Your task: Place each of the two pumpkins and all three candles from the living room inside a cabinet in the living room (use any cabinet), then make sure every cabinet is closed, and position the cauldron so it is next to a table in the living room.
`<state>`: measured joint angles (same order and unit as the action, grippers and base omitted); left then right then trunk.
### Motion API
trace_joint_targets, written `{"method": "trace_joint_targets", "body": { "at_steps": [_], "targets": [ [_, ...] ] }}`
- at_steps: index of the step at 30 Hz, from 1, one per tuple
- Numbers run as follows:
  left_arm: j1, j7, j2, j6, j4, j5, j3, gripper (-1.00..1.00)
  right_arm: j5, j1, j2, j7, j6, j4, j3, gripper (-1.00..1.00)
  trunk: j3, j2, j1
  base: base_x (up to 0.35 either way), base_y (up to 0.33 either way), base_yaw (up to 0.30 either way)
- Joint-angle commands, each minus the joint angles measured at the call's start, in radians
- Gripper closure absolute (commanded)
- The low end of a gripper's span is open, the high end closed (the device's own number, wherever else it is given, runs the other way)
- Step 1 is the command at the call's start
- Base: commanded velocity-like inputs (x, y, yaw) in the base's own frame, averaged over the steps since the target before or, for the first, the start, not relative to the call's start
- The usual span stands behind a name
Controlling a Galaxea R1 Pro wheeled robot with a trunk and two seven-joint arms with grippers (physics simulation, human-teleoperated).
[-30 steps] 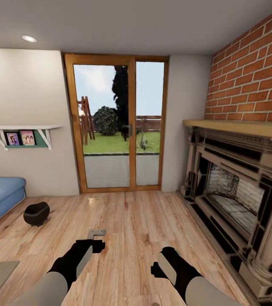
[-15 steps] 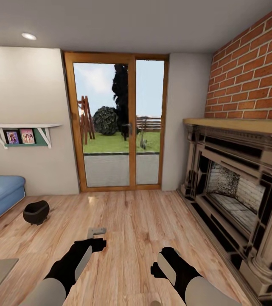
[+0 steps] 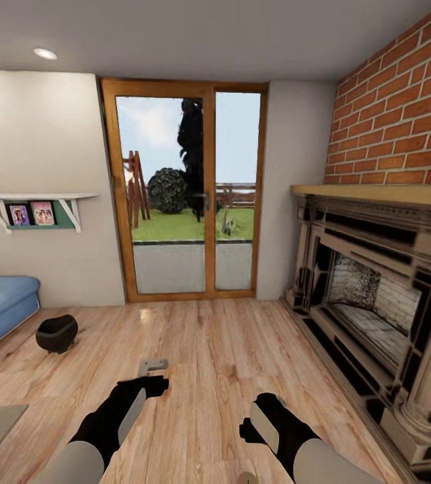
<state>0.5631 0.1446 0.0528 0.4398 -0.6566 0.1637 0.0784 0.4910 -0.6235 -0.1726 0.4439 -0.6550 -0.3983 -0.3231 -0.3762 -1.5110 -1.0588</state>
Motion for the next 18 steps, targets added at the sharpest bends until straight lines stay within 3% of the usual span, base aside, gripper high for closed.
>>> {"method": "trace_joint_targets", "body": {
  "at_steps": [1, 8, 18],
  "targets": [
    [-0.002, 0.009, -0.001, 0.005, -0.007, 0.011, 0.004, -1.0, 0.01, -0.001, 0.001, 0.009, -0.003, -0.001, -0.008, -1.0, -0.004, -0.008, -0.004, 0.0, 0.0, 0.0],
    [-0.077, 0.009, 0.0, 0.024, -0.149, 0.01, 0.006, -1.0, 0.009, -0.001, -0.002, 0.009, -0.003, -0.001, -0.008, -1.0, -0.026, -0.057, -0.031, 0.0, 0.0, 0.0],
    [-0.099, 0.009, 0.0, 0.031, -0.196, 0.01, 0.006, -1.0, 0.009, -0.001, -0.002, 0.007, -0.003, -0.001, -0.01, -1.0, -0.058, -0.127, -0.069, 0.0, 0.0, 0.0]
  ]
}}
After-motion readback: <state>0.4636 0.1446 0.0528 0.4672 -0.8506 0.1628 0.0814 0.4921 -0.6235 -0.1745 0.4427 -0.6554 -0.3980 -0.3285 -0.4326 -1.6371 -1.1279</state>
